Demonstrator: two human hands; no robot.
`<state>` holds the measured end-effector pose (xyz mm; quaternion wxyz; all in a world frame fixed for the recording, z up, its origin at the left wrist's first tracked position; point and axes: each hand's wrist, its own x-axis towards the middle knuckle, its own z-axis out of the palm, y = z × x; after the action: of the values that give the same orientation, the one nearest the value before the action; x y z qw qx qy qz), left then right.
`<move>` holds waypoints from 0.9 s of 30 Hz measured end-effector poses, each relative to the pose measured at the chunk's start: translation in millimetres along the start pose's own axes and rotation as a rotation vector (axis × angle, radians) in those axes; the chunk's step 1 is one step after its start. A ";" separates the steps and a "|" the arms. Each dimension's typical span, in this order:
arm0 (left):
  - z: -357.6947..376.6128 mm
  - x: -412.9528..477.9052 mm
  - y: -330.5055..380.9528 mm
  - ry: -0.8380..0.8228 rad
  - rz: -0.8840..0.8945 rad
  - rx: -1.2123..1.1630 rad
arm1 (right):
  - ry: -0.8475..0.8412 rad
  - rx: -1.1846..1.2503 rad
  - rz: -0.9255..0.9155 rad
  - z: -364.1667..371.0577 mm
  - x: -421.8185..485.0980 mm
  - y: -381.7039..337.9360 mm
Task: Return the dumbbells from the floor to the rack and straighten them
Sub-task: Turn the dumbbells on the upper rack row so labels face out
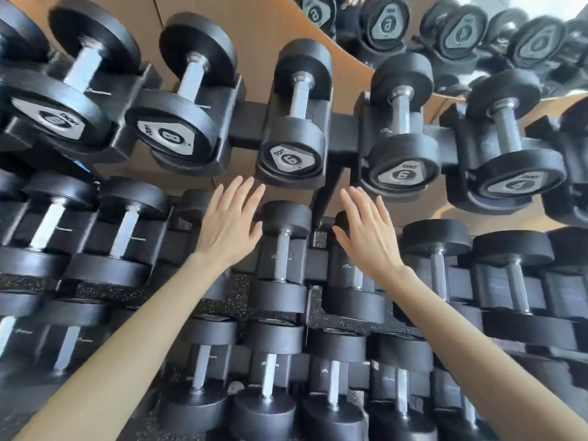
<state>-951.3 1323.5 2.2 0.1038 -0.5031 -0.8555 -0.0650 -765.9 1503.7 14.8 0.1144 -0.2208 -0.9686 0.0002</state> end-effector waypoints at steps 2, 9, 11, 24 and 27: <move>0.7 1.2 -16.4 -0.004 0.042 -0.021 | -0.007 -0.016 0.031 1.6 2.3 -20.2; -6.0 18.5 -70.2 0.014 0.186 -0.107 | 0.034 -0.091 0.099 -10.7 29.2 -76.3; -7.4 27.1 -77.6 0.010 0.218 -0.145 | 0.034 -0.101 0.116 -16.3 37.6 -83.0; 0.2 98.7 -65.2 -0.061 0.242 -0.387 | -0.070 -0.145 0.159 -41.9 116.2 -73.8; 8.4 112.0 -64.8 -0.129 0.172 -0.510 | -0.091 -0.146 0.156 -38.3 131.2 -71.7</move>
<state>-1061.8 1388.7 20.7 -0.0758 -0.5870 -0.7704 -0.2368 -903.1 1493.2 84.8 0.0535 -0.3031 -0.9501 -0.0514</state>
